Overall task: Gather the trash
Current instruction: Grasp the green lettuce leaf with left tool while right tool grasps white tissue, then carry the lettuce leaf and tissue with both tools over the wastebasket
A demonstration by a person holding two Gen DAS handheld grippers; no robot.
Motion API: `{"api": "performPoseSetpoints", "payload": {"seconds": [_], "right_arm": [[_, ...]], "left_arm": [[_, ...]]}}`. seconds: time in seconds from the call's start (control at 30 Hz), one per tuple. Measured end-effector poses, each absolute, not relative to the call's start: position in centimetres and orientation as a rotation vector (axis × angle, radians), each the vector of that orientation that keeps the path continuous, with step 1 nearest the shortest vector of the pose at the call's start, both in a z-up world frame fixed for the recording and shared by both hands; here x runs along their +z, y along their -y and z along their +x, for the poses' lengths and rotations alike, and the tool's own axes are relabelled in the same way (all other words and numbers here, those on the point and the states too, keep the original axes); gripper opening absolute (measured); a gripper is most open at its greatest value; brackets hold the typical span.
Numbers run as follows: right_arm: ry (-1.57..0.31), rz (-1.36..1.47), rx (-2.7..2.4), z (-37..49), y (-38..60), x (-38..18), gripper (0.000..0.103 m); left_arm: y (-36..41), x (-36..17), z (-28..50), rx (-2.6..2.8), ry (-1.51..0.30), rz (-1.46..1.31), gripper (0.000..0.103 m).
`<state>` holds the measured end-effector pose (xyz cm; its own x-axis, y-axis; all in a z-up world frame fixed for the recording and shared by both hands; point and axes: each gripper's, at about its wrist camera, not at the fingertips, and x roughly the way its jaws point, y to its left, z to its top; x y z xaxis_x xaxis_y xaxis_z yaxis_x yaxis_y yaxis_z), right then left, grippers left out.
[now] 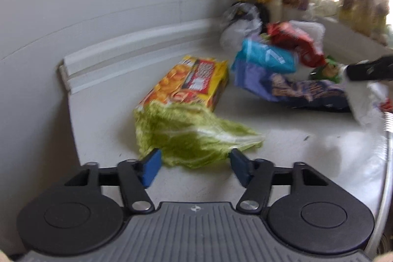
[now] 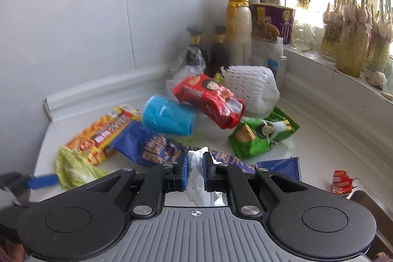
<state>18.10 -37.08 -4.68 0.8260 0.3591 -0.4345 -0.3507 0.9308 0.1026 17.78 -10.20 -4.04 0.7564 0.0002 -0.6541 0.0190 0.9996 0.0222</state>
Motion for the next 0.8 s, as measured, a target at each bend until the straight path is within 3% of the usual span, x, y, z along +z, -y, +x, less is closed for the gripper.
{"api": "performPoseSetpoints", "payload": {"seconds": [0.07, 0.13, 0.17, 0.8], "right_arm": [[-0.453, 0.044, 0.401, 17.9, 37.1, -4.5, 0.010], [-0.447, 0.066, 0.416, 17.9, 37.1, -4.3, 0.010], [-0.447, 0.075, 0.419, 17.9, 37.0, -4.3, 0.010], [-0.392, 0.228, 0.559, 15.5, 35.3, -1.3, 0.010]], "left_arm": [[10.3, -4.0, 17.6, 0.030, -0.695, 0.034, 0.035], [10.5, -3.9, 17.6, 0.051, -0.676, 0.065, 0.009], [10.4, -3.8, 17.6, 0.057, -0.669, 0.066, 0.006], [3.8, 0.9, 12.8, -0.085, -0.520, -0.118, 0.003]]}}
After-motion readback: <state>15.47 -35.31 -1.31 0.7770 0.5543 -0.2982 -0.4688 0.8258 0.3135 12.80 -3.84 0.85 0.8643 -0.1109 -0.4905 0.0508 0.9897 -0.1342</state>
